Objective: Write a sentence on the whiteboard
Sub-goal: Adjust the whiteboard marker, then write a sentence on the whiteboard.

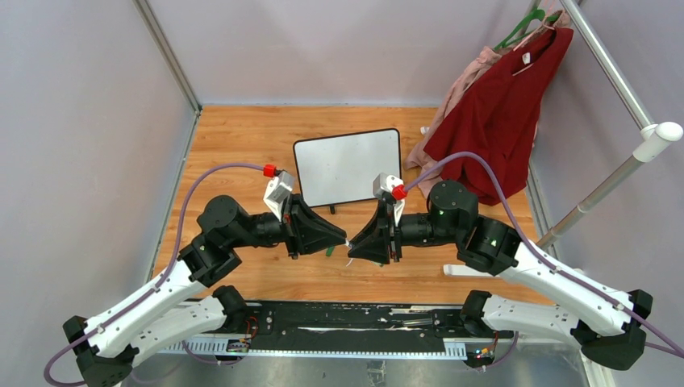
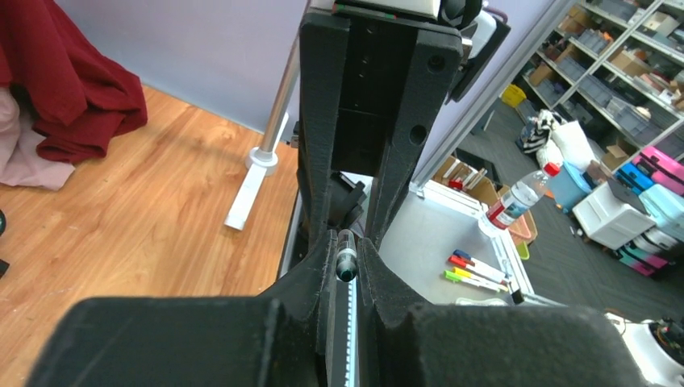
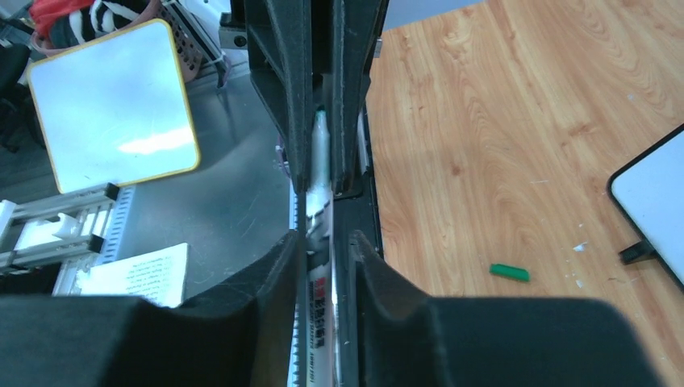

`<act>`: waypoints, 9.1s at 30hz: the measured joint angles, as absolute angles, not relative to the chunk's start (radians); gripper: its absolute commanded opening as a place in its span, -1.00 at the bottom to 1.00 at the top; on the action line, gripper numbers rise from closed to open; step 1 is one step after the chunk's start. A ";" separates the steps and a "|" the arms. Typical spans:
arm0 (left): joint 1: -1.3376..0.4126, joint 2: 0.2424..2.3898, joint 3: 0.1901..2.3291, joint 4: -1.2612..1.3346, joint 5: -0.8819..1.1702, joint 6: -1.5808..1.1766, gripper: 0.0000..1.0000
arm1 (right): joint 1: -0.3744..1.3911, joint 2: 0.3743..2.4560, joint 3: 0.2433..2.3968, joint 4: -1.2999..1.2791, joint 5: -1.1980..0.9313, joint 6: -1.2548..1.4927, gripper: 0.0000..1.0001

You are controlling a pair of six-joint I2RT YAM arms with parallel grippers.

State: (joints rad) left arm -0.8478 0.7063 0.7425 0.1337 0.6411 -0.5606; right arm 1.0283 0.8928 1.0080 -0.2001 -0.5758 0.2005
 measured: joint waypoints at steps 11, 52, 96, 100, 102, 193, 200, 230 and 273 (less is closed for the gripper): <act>-0.848 0.594 0.739 0.216 0.440 -0.634 -1.00 | 1.032 0.852 1.009 -0.087 -0.501 0.301 0.68; -0.848 0.532 0.628 0.524 0.041 -0.907 -1.00 | 1.032 1.042 1.036 0.479 -0.323 0.741 -0.30; -0.848 0.549 0.628 0.538 0.074 -0.917 -1.00 | 1.032 1.018 1.069 0.373 -0.292 0.684 -0.58; -0.848 0.550 0.628 0.538 0.075 -0.918 -1.00 | 1.033 1.016 1.069 0.373 -0.296 0.684 -0.76; -0.848 0.552 0.628 0.541 0.078 -0.922 -1.00 | 1.032 1.013 1.070 0.373 -0.300 0.684 -0.89; -0.330 1.115 0.648 0.089 -0.060 -0.634 0.70 | 0.918 0.643 0.738 -0.112 0.345 0.112 -1.00; -0.315 1.240 0.663 0.171 -0.020 -0.626 0.72 | 0.918 0.617 0.738 -0.118 0.340 0.112 -1.00; -0.191 1.479 0.620 0.627 0.402 -0.785 0.61 | 0.918 0.607 0.738 -0.128 0.332 0.112 -1.00; -0.102 1.391 0.561 0.580 0.518 -0.764 0.58 | 0.918 0.616 0.738 -0.128 0.308 0.113 -1.00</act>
